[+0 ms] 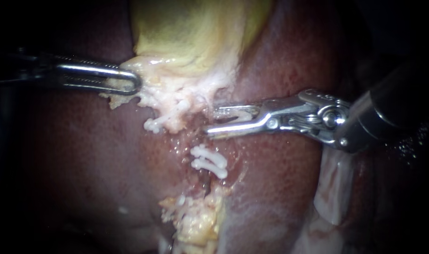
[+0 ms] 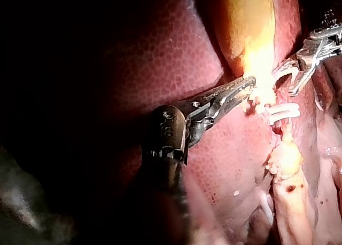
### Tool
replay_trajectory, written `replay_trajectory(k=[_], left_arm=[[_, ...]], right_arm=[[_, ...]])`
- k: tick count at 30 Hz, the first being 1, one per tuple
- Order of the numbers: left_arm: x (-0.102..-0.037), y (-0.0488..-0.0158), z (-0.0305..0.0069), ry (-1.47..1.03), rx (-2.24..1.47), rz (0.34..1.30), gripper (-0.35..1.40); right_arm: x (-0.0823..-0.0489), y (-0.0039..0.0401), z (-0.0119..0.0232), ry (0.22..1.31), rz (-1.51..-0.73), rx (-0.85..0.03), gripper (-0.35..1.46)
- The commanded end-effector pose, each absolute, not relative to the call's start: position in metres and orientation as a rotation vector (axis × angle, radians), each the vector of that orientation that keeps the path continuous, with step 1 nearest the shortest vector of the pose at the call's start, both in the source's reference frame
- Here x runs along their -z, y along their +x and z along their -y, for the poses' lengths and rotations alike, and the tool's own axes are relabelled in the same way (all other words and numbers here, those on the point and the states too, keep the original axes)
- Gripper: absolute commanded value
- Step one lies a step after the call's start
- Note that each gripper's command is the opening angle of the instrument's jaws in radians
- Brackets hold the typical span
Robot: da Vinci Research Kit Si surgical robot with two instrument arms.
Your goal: Clipping third clip right tube
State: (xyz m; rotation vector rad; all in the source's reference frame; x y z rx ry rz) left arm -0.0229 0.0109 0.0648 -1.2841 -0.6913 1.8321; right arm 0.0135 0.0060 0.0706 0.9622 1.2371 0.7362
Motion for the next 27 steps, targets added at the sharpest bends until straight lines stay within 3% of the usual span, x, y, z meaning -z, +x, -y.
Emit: replay_trajectory(k=[1, 7, 14, 27], left_arm=[[-0.0648, -0.0229, -0.0109, -1.284, -1.832, 0.691, -0.35], [-0.0648, -0.0229, -0.0109, -1.284, -1.832, 0.691, -0.35], [-0.0648, -0.0229, -0.0109, -1.284, -1.832, 0.691, -0.35], [-0.0648, -0.0229, -0.0109, -1.284, -1.832, 0.691, -0.35]], right_arm=[[-0.0706, 0.0135, -0.0056, 0.983, -1.244, -0.718, 0.49], [-0.0698, 0.0142, -0.0046, 1.071, -1.299, -0.635, 0.48], [-0.0692, 0.0159, -0.0043, 1.115, -1.362, -0.647, 0.47], [-0.0655, 0.0159, -0.0061, 1.143, -1.395, -0.669, 0.46]])
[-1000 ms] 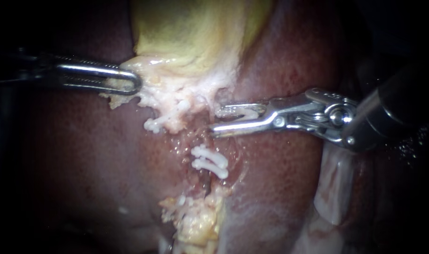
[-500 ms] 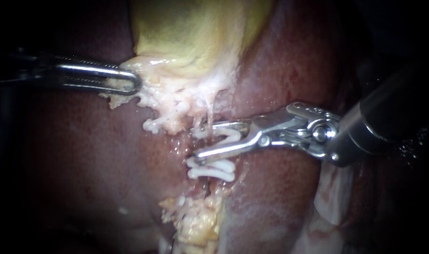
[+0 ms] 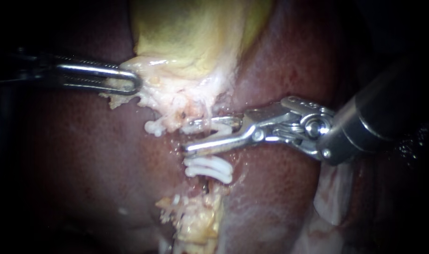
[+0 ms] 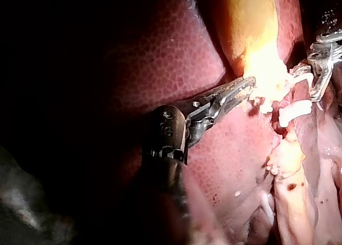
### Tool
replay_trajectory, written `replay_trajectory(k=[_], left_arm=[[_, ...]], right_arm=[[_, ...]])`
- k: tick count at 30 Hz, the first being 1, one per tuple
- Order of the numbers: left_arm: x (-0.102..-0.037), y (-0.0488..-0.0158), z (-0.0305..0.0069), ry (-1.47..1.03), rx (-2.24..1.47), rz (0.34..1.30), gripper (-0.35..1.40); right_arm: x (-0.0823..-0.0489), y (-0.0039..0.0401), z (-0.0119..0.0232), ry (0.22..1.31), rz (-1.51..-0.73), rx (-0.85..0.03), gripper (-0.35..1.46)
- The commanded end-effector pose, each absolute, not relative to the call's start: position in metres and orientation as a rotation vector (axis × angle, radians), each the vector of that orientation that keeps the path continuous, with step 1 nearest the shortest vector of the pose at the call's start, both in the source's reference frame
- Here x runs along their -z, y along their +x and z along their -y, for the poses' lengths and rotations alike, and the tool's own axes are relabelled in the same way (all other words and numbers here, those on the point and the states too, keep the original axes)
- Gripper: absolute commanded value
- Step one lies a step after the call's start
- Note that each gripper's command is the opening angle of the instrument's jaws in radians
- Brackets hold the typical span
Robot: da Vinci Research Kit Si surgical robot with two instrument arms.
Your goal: Clipping third clip right tube
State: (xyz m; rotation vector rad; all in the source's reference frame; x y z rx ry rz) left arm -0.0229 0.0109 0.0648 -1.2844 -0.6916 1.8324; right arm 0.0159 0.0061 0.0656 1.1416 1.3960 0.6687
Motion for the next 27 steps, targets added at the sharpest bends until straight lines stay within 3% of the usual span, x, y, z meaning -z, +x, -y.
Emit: replay_trajectory(k=[1, 14, 27], left_arm=[[-0.0648, -0.0229, -0.0109, -1.284, -1.832, 0.691, -0.35], [-0.0648, -0.0228, -0.0109, -1.284, -1.832, 0.692, -0.35], [-0.0648, -0.0228, -0.0109, -1.284, -1.832, 0.692, -0.35]], right_arm=[[-0.0651, 0.0158, -0.0062, 1.145, -1.395, -0.670, 0.45], [-0.0618, 0.0152, -0.0066, 1.166, -1.397, -0.675, 0.44], [-0.0614, 0.0152, -0.0062, 1.215, -1.377, -0.718, 0.38]])
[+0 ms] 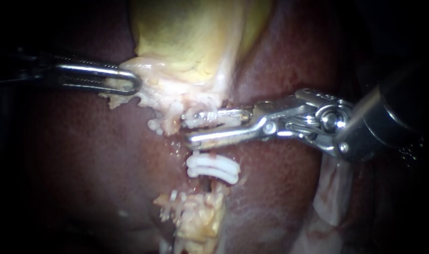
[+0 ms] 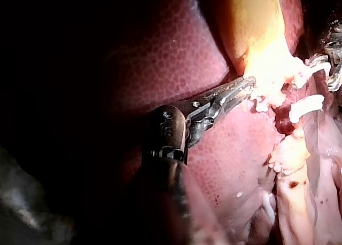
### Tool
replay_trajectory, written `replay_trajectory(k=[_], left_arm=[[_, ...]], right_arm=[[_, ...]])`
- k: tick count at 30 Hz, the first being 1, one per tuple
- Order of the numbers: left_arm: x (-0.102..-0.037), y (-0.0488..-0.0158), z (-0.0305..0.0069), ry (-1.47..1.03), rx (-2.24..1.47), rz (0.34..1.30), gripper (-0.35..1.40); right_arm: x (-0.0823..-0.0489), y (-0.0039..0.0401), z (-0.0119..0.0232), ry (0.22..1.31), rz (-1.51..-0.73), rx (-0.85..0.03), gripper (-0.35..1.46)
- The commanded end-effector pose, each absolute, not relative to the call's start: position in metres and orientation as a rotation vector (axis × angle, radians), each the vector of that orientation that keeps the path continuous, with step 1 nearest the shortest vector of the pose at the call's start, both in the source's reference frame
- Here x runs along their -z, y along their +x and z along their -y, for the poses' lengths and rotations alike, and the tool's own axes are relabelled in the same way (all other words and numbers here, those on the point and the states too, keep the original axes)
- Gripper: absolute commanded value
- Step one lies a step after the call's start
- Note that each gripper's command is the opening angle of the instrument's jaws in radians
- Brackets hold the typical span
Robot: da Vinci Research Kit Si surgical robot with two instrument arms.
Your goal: Clipping third clip right tube
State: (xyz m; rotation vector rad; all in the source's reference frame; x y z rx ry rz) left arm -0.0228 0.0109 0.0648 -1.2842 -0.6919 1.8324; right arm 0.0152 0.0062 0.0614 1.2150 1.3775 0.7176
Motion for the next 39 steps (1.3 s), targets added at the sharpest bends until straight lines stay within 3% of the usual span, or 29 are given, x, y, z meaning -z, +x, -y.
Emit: replay_trajectory(k=[1, 14, 20, 26, 39], left_arm=[[-0.0648, -0.0228, -0.0109, -1.284, -1.832, 0.692, -0.35], [-0.0648, -0.0228, -0.0109, -1.284, -1.832, 0.692, -0.35], [-0.0648, -0.0228, -0.0109, -1.284, -1.832, 0.692, -0.35], [-0.0648, -0.0228, -0.0109, -1.284, -1.832, 0.692, -0.35], [-0.0648, -0.0228, -0.0109, -1.284, -1.833, 0.692, -0.35]], right_arm=[[-0.0614, 0.0152, -0.0062, 1.219, -1.374, -0.722, 0.37], [-0.0631, 0.0155, -0.0042, 1.255, -1.340, -0.745, 0.34], [-0.0654, 0.0156, -0.0024, 1.219, -1.261, -0.717, 0.36], [-0.0669, 0.0155, -0.0018, 1.212, -1.258, -0.710, 0.37], [-0.0668, 0.0155, -0.0021, 1.213, -1.258, -0.712, 0.37]])
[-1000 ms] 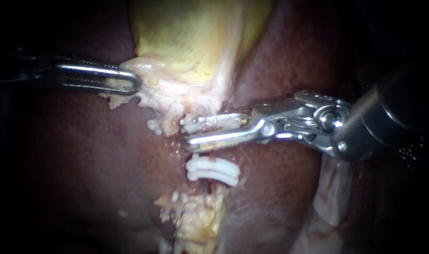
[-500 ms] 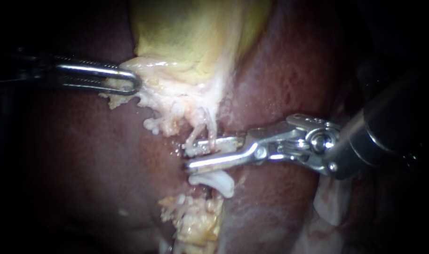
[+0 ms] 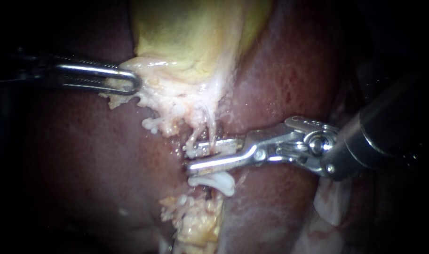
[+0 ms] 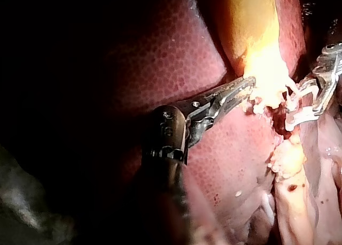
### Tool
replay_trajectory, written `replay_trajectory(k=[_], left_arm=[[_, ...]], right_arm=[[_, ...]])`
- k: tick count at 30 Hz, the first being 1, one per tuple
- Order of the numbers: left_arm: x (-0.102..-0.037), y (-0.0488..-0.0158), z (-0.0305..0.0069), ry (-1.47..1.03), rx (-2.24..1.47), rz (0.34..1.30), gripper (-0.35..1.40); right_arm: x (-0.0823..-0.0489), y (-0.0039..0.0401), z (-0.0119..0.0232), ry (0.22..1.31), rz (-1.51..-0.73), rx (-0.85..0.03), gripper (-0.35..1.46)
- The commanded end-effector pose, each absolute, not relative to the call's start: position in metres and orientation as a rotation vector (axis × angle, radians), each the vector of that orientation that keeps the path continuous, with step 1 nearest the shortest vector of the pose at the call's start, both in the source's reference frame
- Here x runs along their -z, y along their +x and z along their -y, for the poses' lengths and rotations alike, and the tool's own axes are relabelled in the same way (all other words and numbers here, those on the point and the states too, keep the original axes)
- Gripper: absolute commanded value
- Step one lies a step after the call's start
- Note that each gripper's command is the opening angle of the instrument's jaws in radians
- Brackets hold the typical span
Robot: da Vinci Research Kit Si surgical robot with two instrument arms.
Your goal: Clipping third clip right tube
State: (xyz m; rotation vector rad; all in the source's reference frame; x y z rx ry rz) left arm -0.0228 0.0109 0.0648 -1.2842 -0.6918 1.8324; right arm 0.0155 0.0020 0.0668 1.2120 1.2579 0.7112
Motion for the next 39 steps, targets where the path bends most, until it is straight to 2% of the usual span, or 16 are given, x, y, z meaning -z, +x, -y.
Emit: replay_trajectory(k=[1, 8, 12, 21, 39], left_arm=[[-0.0648, -0.0228, -0.0109, -1.284, -1.833, 0.692, -0.35], [-0.0648, -0.0228, -0.0109, -1.284, -1.833, 0.692, -0.35], [-0.0648, -0.0228, -0.0109, -1.284, -1.833, 0.692, -0.35], [-0.0648, -0.0228, -0.0109, -1.284, -1.833, 0.692, -0.35], [-0.0648, -0.0227, -0.0109, -1.284, -1.832, 0.692, -0.35]], right_arm=[[-0.0668, 0.0155, -0.0021, 1.213, -1.258, -0.712, 0.37], [-0.0668, 0.0154, -0.0027, 1.210, -1.261, -0.709, 0.39], [-0.0670, 0.0156, -0.0030, 1.174, -1.287, -0.670, 0.42], [-0.0673, 0.0155, -0.0038, 1.125, -1.315, -0.646, 0.44], [-0.0666, 0.0154, -0.0049, 1.089, -1.343, -0.616, 0.44]])
